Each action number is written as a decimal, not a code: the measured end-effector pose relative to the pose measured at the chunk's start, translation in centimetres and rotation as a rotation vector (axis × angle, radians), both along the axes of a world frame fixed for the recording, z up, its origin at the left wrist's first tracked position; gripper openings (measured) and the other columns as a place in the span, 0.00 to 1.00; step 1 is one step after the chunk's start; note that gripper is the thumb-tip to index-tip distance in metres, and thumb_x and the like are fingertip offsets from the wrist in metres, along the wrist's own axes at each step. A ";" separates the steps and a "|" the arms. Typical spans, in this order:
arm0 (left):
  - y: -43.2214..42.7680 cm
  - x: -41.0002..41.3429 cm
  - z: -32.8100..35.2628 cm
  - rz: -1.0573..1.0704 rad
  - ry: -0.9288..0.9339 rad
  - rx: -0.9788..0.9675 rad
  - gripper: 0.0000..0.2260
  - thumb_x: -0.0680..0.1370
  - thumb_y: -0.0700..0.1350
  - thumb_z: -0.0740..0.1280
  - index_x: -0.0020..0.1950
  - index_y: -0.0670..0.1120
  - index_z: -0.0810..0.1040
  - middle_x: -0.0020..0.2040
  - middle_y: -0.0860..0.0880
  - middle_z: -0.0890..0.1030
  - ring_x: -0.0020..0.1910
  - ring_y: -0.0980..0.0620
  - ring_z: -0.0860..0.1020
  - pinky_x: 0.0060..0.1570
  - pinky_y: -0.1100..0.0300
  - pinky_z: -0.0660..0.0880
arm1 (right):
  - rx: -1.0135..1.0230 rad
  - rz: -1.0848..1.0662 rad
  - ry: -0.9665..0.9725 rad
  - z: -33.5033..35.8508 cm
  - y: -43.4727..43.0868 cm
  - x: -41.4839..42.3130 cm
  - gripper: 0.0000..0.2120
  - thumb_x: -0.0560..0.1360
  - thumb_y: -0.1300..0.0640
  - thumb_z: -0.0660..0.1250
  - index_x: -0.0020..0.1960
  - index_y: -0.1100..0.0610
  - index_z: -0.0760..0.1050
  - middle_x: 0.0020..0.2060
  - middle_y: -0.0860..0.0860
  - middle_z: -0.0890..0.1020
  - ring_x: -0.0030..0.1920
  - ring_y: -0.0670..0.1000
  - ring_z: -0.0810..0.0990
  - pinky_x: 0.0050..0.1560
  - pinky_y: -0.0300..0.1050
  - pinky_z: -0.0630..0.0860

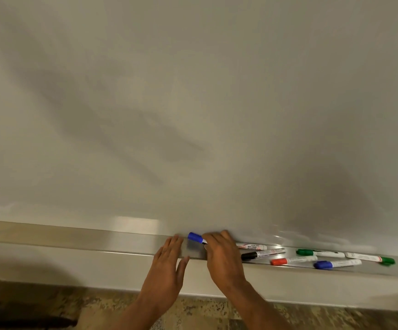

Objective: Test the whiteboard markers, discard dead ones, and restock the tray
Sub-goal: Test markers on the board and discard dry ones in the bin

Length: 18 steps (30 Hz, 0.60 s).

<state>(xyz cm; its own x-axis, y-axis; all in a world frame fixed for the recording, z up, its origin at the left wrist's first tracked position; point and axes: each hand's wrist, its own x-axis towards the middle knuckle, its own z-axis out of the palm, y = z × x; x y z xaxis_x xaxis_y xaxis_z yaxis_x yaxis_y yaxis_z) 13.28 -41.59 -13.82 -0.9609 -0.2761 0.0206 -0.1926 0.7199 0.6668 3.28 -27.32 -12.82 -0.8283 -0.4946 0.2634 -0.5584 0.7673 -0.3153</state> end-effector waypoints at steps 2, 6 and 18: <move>0.1 -0.5 2.5 0.120 0.108 0.209 0.21 0.84 0.56 0.57 0.78 0.55 0.64 0.73 0.62 0.68 0.72 0.61 0.68 0.68 0.70 0.64 | -0.160 0.013 -0.005 1.2 -0.5 0.6 0.16 0.71 0.66 0.75 0.57 0.54 0.82 0.51 0.50 0.84 0.53 0.51 0.81 0.54 0.48 0.82; 0.6 -1.4 7.7 0.164 0.159 0.629 0.11 0.85 0.49 0.60 0.65 0.59 0.76 0.58 0.64 0.82 0.61 0.66 0.78 0.61 0.72 0.73 | -0.443 0.008 -0.206 5.2 -1.3 2.0 0.14 0.79 0.60 0.68 0.63 0.51 0.79 0.56 0.46 0.79 0.58 0.46 0.78 0.61 0.43 0.77; 3.3 0.2 23.8 0.035 0.193 1.176 0.14 0.84 0.47 0.62 0.63 0.42 0.82 0.61 0.43 0.84 0.61 0.45 0.82 0.66 0.51 0.74 | -0.865 0.101 -0.656 23.2 1.5 5.6 0.11 0.80 0.58 0.66 0.55 0.44 0.82 0.38 0.46 0.84 0.35 0.43 0.78 0.39 0.36 0.74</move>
<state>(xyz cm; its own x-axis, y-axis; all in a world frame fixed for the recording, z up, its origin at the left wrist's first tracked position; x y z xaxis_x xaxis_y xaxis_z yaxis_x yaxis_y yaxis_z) 13.47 -38.26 9.97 -0.9613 -0.2484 -0.1190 -0.0236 -0.3562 0.9341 8.88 -25.81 10.34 -0.9006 -0.4279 0.0766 -0.1324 0.1021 -0.9859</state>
